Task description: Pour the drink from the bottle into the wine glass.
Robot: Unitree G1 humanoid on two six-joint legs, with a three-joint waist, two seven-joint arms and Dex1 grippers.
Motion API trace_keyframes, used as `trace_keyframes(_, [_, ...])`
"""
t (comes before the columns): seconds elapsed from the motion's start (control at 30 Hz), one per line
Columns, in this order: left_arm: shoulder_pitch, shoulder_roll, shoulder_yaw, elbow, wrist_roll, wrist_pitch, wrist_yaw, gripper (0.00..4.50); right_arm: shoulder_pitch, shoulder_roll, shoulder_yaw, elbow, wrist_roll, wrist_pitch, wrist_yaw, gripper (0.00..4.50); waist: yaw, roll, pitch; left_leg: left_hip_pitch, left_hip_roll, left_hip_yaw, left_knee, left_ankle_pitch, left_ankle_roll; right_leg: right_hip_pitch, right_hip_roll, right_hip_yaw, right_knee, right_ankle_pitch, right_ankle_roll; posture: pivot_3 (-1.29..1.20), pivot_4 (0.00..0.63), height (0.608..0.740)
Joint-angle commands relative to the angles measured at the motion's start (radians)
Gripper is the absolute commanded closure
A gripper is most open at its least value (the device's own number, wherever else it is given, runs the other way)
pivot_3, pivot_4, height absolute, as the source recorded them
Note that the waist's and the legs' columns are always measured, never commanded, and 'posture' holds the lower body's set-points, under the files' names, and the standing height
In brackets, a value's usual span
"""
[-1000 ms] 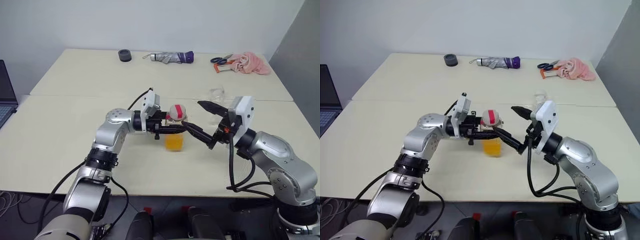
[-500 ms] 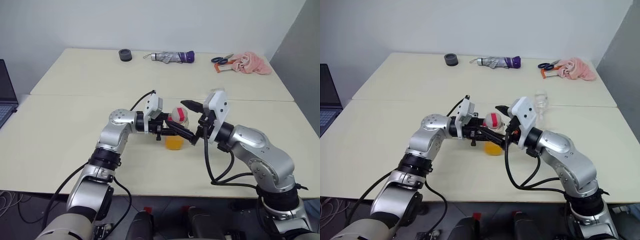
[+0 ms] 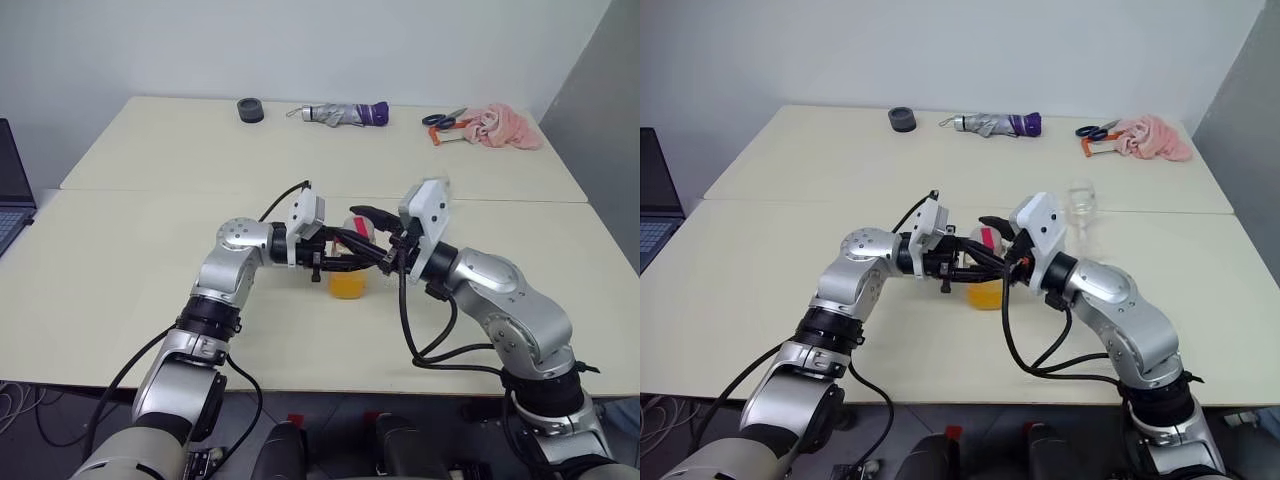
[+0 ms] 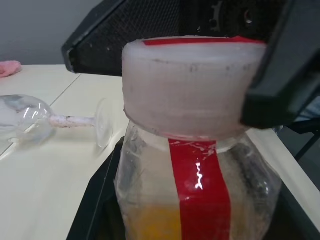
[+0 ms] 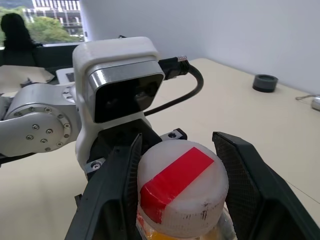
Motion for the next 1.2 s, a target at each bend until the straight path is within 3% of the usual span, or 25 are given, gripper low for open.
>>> trace_keyframes(0.03, [-0.014,0.008,0.012,-0.053,-0.03,0.017,-0.02,2.66,-0.084,-0.088,0.044,0.066,0.026,-0.119,0.295,2.57,0.0,0.0,0.0,0.0,0.0,0.0,0.0,0.0,0.0,0.0,0.0,0.0,0.0,0.0,0.0,0.0,0.15,0.74])
trace_keyframes(0.13, [-0.022,0.006,0.022,-0.061,-0.041,0.027,-0.03,2.67,-0.209,-0.163,0.103,0.233,-0.037,-0.23,0.507,2.57,-0.003,0.002,0.002,0.0,0.0,0.001,0.001,0.0,0.0,0.0,0.0,0.0,0.0,0.0,0.0,0.0,0.15,0.74])
trace_keyframes(0.33, [-0.021,-0.015,0.034,-0.071,-0.044,0.029,0.008,2.67,-0.294,-0.164,0.074,0.379,-0.034,-0.233,0.571,2.57,-0.001,0.002,0.002,0.0,0.002,-0.001,0.0,0.0,0.0,0.0,0.002,-0.001,0.0,0.0,-0.001,0.0,0.15,0.74])
trace_keyframes(0.37, [-0.015,-0.015,0.034,-0.08,-0.044,0.033,0.014,2.67,-0.284,-0.156,0.058,0.377,-0.038,-0.239,0.546,2.57,0.0,0.002,0.002,0.0,0.002,-0.001,0.0,0.0,0.0,0.0,0.001,-0.001,0.0,0.0,-0.001,0.0,0.15,0.74])
trace_keyframes(0.57, [0.015,-0.019,0.041,-0.103,-0.035,0.031,0.071,2.68,-0.093,-0.131,-0.111,0.069,0.022,-0.12,0.248,0.5,0.004,0.002,0.003,-0.002,0.002,-0.002,0.001,0.0,0.0,0.0,-0.005,-0.001,0.0,0.0,0.0,0.0,0.15,0.74])
trace_keyframes(0.73, [0.012,-0.038,0.047,-0.096,-0.032,0.02,0.11,2.68,0.089,-0.035,-0.115,-0.214,-0.014,0.017,-0.048,0.46,0.003,0.002,0.003,-0.001,0.001,-0.002,0.0,0.0,0.0,0.0,-0.004,-0.001,0.0,0.0,0.0,0.0,0.15,0.74])
trace_keyframes(0.9, [-0.01,-0.06,0.045,-0.054,-0.018,-0.009,0.129,2.68,0.114,0.087,-0.034,-0.284,-0.101,0.121,-0.276,0.46,-0.002,0.002,0.002,0.0,0.0,0.0,0.001,0.0,0.0,0.0,-0.001,0.001,0.001,0.0,0.0,0.0,0.15,0.74])
trace_keyframes(1.2, [-0.043,-0.081,0.041,0.003,-0.003,-0.051,0.124,2.68,0.101,0.155,-0.007,-0.266,-0.155,0.139,-0.362,0.46,0.0,0.002,0.003,0.0,0.001,0.0,0.001,0.0,0.0,0.0,0.001,0.001,0.0,0.0,0.0,0.0,0.15,0.74])
